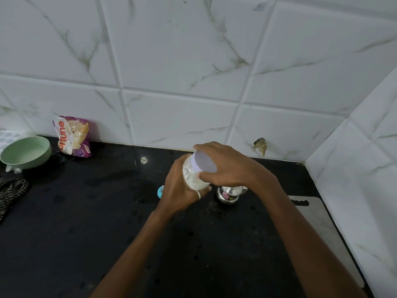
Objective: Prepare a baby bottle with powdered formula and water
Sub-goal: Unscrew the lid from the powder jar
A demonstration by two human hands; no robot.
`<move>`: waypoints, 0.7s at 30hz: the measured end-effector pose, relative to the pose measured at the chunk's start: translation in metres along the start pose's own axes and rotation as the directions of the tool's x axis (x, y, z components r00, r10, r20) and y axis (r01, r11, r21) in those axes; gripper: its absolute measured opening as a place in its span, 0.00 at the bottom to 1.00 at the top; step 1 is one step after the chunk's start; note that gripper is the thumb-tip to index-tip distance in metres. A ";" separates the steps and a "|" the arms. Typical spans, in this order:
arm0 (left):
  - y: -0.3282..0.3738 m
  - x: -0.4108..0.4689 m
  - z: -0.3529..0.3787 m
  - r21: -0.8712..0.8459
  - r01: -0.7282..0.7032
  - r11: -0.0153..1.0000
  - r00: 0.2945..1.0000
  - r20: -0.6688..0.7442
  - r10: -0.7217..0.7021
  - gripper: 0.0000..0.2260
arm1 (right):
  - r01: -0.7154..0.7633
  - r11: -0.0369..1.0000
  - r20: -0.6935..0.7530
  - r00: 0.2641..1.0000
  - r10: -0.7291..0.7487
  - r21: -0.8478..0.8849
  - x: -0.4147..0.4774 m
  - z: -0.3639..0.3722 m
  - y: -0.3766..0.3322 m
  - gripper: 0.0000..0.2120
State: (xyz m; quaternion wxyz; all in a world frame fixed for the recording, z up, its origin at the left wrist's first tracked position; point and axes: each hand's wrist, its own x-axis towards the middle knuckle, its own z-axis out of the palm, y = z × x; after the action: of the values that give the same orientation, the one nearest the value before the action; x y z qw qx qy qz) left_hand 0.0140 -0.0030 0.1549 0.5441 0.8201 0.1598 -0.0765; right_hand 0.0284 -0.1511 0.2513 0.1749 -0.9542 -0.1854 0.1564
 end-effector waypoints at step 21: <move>0.015 -0.005 -0.003 0.103 0.056 0.993 0.990 0.127 -0.069 0.10 | 0.043 0.998 -0.112 0.993 -0.037 0.051 -0.003 0.010 -0.002 0.34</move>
State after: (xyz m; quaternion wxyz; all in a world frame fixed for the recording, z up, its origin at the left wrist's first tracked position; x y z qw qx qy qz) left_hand 0.0142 -0.0070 0.1704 0.5094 0.8339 0.1456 -0.1547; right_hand 0.0212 -0.1476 0.2436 0.2135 -0.9525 -0.1902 0.1043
